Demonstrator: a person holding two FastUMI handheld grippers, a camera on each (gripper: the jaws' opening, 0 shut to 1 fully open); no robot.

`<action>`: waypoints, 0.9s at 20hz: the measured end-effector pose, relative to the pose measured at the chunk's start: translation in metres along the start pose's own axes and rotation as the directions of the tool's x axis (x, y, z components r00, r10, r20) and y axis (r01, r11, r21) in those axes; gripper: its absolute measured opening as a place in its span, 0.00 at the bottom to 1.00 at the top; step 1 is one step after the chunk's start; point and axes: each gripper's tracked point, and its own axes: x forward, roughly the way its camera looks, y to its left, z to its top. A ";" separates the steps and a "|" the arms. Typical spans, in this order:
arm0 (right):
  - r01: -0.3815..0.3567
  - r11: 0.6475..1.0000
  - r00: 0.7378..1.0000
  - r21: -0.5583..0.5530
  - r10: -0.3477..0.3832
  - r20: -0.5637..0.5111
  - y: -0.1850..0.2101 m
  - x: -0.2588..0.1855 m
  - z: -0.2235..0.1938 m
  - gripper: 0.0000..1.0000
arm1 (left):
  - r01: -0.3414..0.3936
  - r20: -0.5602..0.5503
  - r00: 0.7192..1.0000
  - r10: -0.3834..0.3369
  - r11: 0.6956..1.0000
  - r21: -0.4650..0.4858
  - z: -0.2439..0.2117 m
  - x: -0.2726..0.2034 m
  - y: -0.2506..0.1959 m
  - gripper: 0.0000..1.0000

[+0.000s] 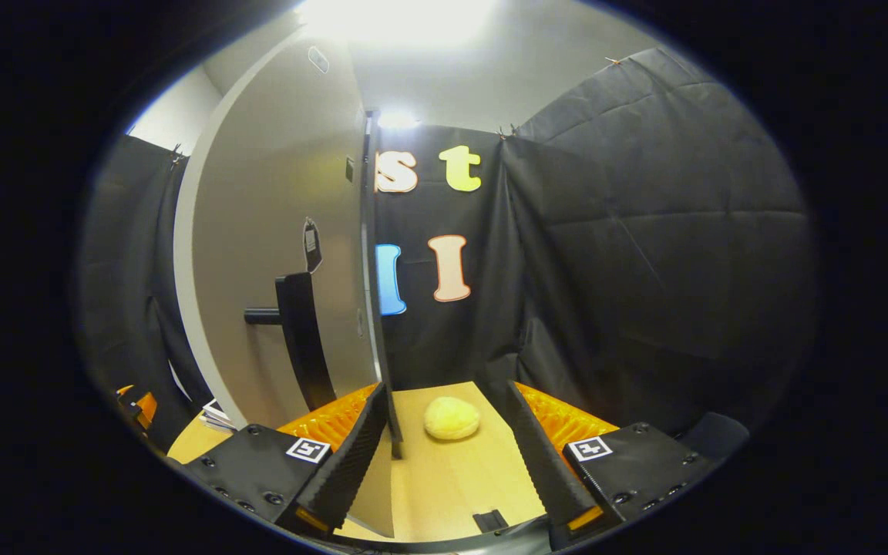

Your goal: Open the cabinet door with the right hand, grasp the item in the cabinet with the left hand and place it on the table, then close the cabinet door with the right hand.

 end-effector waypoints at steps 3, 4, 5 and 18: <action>-0.023 1.000 1.000 -0.012 0.023 0.000 0.022 -0.003 -0.002 0.96 | 0.006 -0.004 1.000 -0.006 1.000 -0.007 -0.004 0.001 0.010 0.92; -0.032 0.999 0.999 -0.014 0.032 0.000 0.029 -0.004 -0.002 0.92 | 0.005 -0.006 1.000 -0.005 1.000 -0.008 -0.006 0.000 0.013 0.92; -0.042 0.999 0.999 -0.015 0.042 0.000 0.036 -0.006 -0.003 0.92 | 0.005 -0.007 1.000 -0.005 1.000 -0.010 -0.007 0.000 0.017 0.92; -0.235 0.972 0.972 -0.026 0.235 -0.002 0.139 0.011 -0.012 0.92 | -0.042 -0.012 0.999 0.041 0.999 -0.014 -0.011 -0.009 0.071 0.92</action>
